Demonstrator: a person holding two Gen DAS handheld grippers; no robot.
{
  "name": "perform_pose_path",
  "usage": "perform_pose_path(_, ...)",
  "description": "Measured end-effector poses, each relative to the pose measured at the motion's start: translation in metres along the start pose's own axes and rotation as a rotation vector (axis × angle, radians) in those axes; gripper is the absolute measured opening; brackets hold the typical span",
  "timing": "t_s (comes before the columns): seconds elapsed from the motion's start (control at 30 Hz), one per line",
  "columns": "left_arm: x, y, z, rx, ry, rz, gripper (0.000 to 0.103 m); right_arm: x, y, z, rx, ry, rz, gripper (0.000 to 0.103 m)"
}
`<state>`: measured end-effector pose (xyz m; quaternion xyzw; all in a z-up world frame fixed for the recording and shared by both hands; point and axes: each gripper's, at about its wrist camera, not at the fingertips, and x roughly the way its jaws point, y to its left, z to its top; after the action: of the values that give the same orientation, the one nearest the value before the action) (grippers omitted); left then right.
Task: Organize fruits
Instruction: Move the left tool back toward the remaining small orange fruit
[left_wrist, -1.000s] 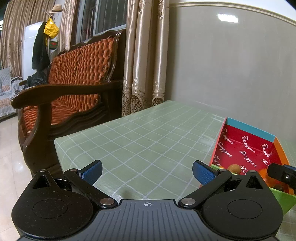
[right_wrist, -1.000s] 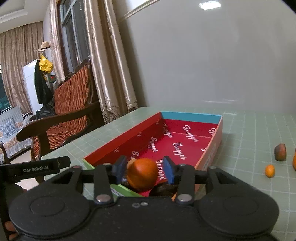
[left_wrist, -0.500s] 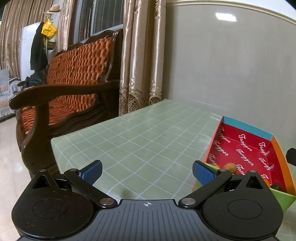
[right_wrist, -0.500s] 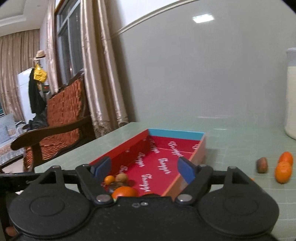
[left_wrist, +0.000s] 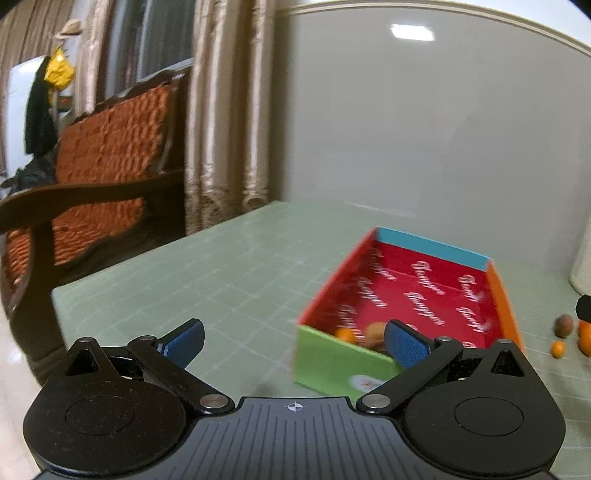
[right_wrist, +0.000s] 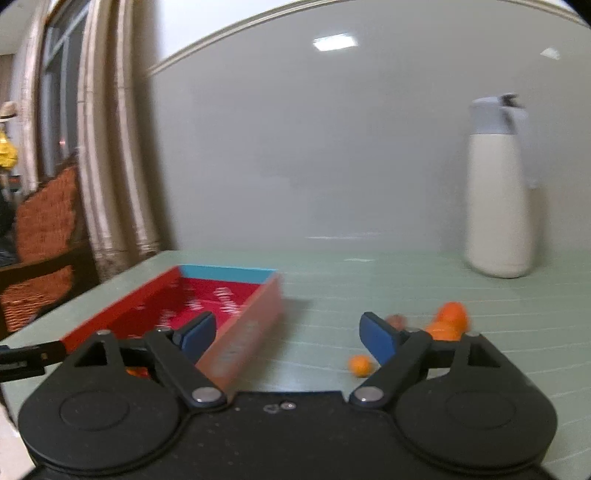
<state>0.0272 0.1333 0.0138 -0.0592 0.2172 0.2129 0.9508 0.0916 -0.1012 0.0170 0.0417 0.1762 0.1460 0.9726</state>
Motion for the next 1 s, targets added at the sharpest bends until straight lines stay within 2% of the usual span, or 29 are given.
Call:
perform_pose_path(0.37, -0.016, -0.072, -0.004, 0.134, -0.064, -0.114, 0.103, -0.015, -0.062, -0.008, 0.062, 0.001, -0.179, 0.086)
perform_pose_path(0.67, -0.025, -0.127, -0.012, 0.239, -0.086, -0.229, 0.103, -0.037, -0.106, -0.013, 0.088, -0.029, -0.418, 0.086)
perform_pose_path(1.0, -0.02, -0.174, -0.013, 0.318, -0.064, -0.324, 0.103, -0.046, -0.132, -0.022, 0.093, -0.023, -0.535, 0.087)
